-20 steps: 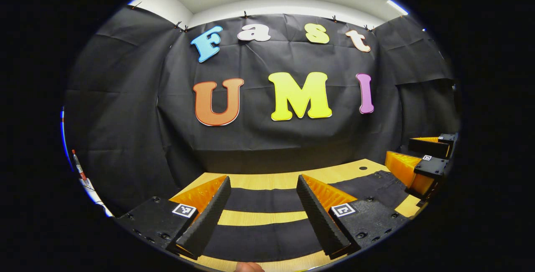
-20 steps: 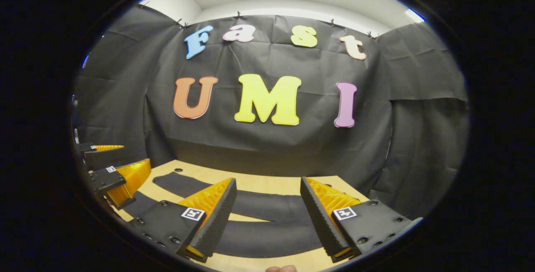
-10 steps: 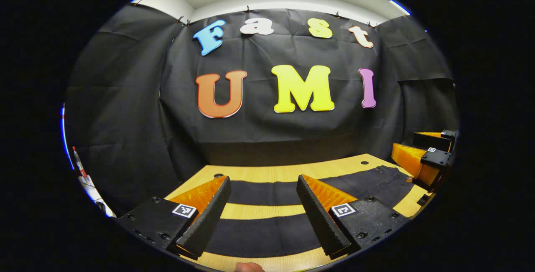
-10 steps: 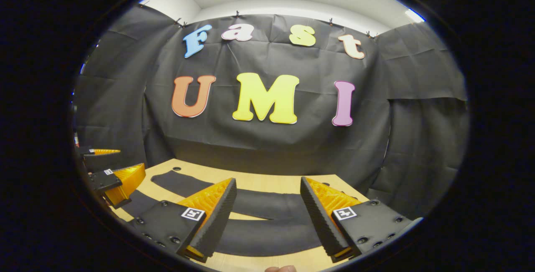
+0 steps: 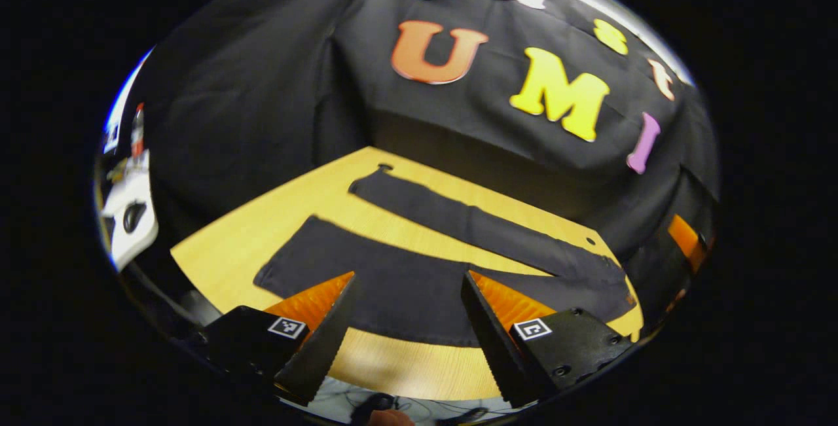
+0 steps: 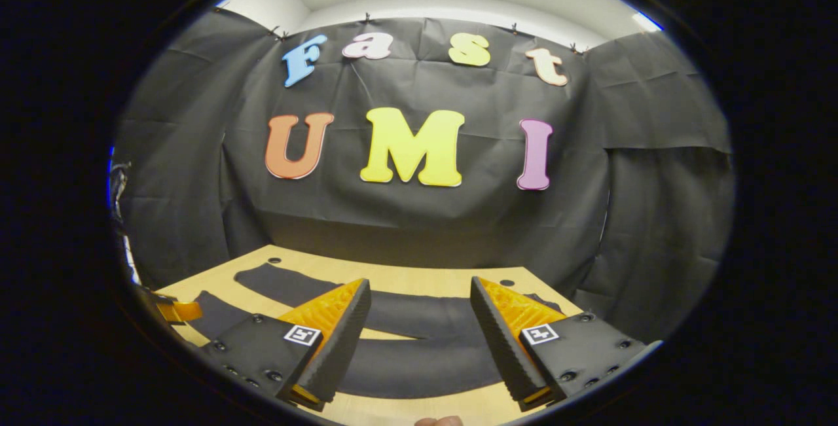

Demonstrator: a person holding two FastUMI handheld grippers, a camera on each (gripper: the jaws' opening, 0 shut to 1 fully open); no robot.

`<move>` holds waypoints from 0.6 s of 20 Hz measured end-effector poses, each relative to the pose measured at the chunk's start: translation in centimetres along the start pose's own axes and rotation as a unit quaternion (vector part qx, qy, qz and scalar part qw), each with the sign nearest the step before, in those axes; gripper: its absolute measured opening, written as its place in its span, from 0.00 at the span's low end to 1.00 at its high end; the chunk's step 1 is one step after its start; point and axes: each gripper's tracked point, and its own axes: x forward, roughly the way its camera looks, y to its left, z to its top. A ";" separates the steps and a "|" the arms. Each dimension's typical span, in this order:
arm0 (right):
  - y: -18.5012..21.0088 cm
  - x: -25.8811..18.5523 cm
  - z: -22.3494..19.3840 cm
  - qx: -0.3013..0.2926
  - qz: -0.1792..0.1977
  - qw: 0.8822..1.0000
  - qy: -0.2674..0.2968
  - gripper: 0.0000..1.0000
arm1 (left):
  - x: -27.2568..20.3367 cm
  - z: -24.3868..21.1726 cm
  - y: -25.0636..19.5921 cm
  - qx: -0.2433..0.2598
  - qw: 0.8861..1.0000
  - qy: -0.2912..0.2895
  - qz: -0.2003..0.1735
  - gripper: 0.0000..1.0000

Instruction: Grasp the waist and the cuffs of the jeans and fold them to make the two legs overlap; first hold the waist and fold one-third of the jeans toward the cuffs, then hold the cuffs and fold the remaining one-third in the same direction to finish folding.

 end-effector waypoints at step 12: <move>-1.5 1.3 -0.2 -0.007 -0.027 1.000 0.004 0.93 | 2.6 -6.3 5.2 -0.310 0.938 0.150 0.045 0.99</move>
